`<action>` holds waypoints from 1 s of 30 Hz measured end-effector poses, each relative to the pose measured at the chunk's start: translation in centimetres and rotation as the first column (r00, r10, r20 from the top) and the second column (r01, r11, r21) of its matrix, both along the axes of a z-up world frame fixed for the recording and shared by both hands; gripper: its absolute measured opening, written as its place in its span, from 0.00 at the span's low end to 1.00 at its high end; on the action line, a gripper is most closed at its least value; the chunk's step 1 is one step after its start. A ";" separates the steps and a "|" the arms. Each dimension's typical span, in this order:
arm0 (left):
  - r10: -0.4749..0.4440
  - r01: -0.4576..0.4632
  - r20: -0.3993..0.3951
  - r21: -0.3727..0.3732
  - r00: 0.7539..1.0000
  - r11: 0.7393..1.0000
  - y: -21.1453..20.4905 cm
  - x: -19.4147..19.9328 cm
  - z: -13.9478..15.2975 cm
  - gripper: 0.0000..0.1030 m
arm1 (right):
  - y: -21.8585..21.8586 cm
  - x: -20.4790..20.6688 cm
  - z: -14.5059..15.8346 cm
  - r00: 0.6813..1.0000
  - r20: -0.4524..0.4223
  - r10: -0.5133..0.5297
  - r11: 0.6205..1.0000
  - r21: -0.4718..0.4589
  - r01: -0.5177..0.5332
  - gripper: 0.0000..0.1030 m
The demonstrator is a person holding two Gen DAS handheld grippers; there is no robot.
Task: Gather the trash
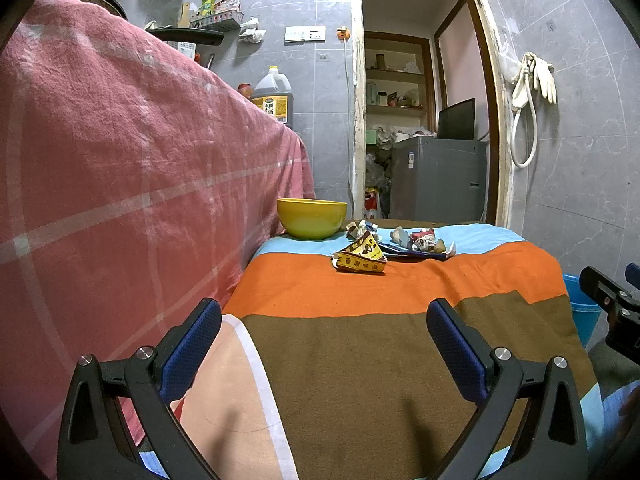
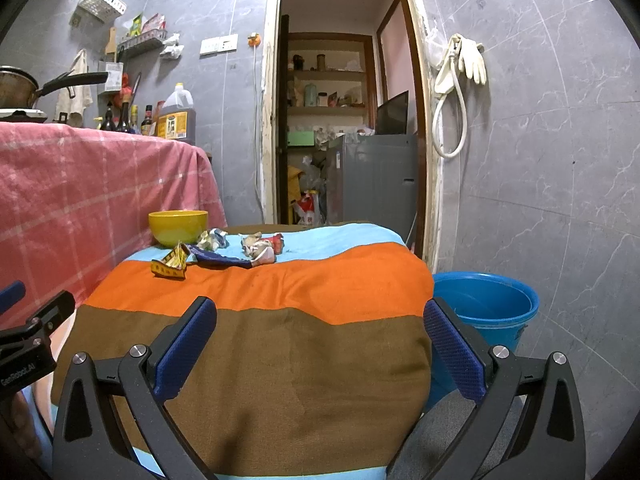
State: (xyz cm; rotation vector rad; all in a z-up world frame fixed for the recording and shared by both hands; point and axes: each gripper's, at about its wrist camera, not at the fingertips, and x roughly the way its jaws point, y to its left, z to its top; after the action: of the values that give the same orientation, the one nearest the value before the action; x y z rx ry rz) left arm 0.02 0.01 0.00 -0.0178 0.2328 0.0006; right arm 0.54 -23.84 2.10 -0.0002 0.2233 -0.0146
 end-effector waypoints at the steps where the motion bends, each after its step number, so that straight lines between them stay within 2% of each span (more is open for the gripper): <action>1: 0.000 0.000 0.000 0.000 1.000 1.000 0.0 0.0 0.0 0.98 | 0.0 0.0 0.0 1.000 0.000 0.000 1.000 0.000 0.000 1.00; 30: 0.001 -0.001 -0.003 -0.001 1.000 1.000 0.0 0.0 0.0 0.98 | 0.2 0.2 -0.2 1.000 -0.005 0.000 1.000 -0.001 0.000 1.00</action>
State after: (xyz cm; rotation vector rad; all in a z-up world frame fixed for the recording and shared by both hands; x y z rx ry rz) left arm 0.00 0.01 0.00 -0.0193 0.2361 0.0012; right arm 0.73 -23.67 1.92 -0.0009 0.2280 -0.0144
